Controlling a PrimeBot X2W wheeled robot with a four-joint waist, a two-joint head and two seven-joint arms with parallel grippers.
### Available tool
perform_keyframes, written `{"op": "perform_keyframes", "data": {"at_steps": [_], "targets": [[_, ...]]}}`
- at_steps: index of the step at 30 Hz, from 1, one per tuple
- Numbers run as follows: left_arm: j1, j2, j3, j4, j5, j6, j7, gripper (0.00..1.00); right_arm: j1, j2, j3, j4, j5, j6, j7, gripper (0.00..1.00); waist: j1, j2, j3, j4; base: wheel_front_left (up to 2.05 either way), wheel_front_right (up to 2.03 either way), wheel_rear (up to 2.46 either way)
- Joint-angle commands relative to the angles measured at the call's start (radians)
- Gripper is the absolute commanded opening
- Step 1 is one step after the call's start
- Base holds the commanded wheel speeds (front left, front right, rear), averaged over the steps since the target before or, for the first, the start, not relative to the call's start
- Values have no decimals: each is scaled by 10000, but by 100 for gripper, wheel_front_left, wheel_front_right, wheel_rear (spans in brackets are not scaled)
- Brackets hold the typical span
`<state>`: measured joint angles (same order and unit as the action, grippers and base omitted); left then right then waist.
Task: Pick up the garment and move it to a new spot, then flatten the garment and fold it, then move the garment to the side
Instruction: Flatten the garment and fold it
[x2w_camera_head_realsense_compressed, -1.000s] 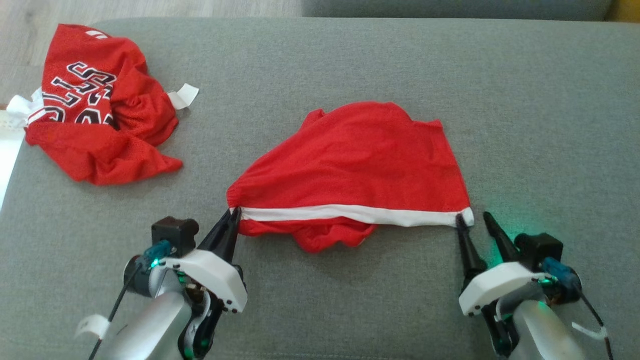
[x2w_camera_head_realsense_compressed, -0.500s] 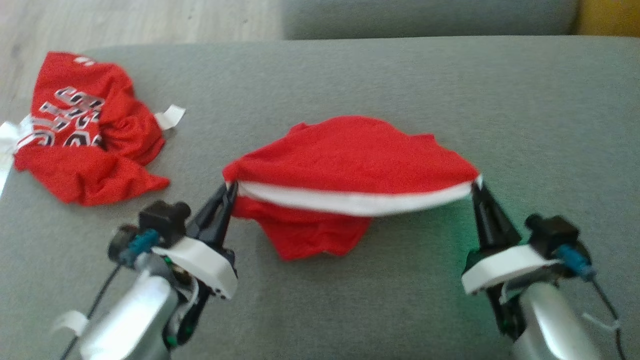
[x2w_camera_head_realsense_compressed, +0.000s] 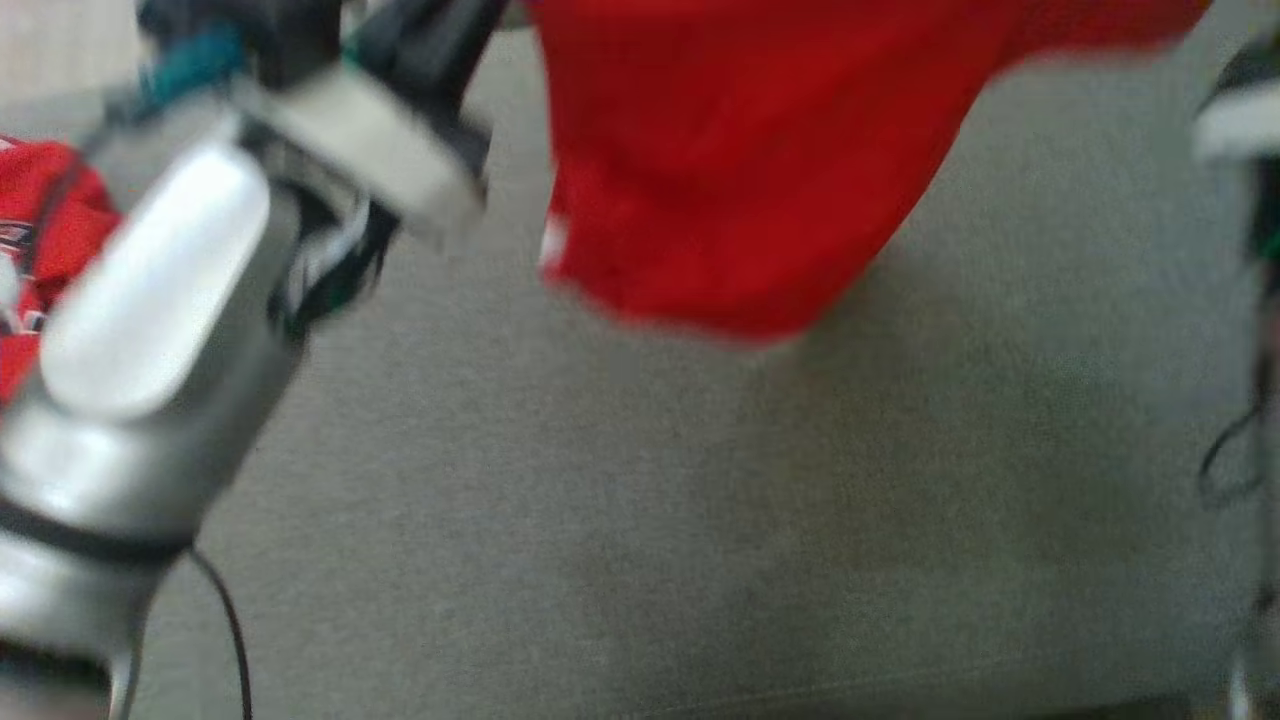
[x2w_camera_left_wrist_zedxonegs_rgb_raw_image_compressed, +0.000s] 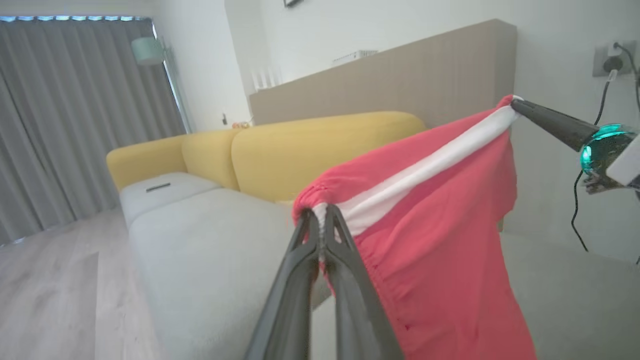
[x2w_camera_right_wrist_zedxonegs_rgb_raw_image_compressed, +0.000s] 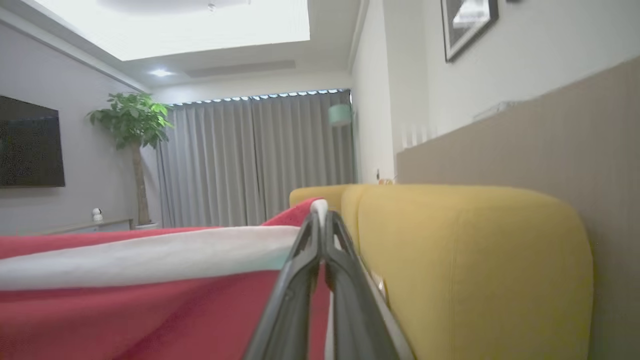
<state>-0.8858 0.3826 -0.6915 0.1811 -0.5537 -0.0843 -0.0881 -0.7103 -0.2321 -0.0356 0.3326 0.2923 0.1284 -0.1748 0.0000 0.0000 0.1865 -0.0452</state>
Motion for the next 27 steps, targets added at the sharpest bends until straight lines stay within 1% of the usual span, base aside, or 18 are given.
{"op": "perform_keyframes", "data": {"at_steps": [1, 4, 7, 9, 11, 13, 17, 22, 24, 27], "targets": [[-1563, -71, 413, 190, 231, -146, -30, 0, -1174, -409, -33, -111, 46, 23, 77, 0, 0, 0, 1044, -534, 0, 0, 0], [-3335, -645, 231, 1206, 632, -307, -580, 0, -2560, -811, -247, 204, -112, 23, -54, 0, 0, 0, 1673, -808, 0, 0, 0], [-4787, -1147, 151, 2317, 1074, -375, -1393, 0, -3514, -1027, -378, 352, -282, 23, -270, 0, 0, 0, 2086, -1052, 0, 0, 0], [-5309, -1421, 162, 2886, 1290, -394, -1630, 0, -3780, -1094, -429, 352, -371, 23, -396, 0, 0, 0, 2232, -1187, 0, 0, 0], [-5435, -1506, 125, 3110, 1398, -406, -1685, 0, -3771, -1090, -444, 338, -405, 23, -449, 0, 0, 0, 2265, -1244, 0, 0, 0], [-5371, -1601, 52, 3370, 1576, -426, -1723, 0, -3447, -1004, -392, 286, -459, 23, -514, 0, 0, 0, 2288, -1346, 0, 0, 0], [-4105, -1474, 153, 3125, 1859, -447, -1732, 0, -2016, -704, -141, 15, -356, 23, -581, 0, 0, 0, 2277, -1474, 0, 0, 0], [-1394, -1247, 693, 2096, 2215, -454, -1734, 0, 494, -297, -216, -633, -186, 23, -641, 0, 0, 0, 2029, -1348, 0, 0, 0], [-197, -1206, 1030, 1407, 2528, -338, -1735, 0, 1503, -140, -338, -1046, -169, 23, -656, 0, 0, 0, 1841, -1281, 0, 0, 0], [1709, -1120, 1553, 139, 3167, 56, -1735, 0, 2922, 208, -462, -1799, -102, 23, -689, 0, 0, 0, 1444, -1266, 0, 0, 0]]}}
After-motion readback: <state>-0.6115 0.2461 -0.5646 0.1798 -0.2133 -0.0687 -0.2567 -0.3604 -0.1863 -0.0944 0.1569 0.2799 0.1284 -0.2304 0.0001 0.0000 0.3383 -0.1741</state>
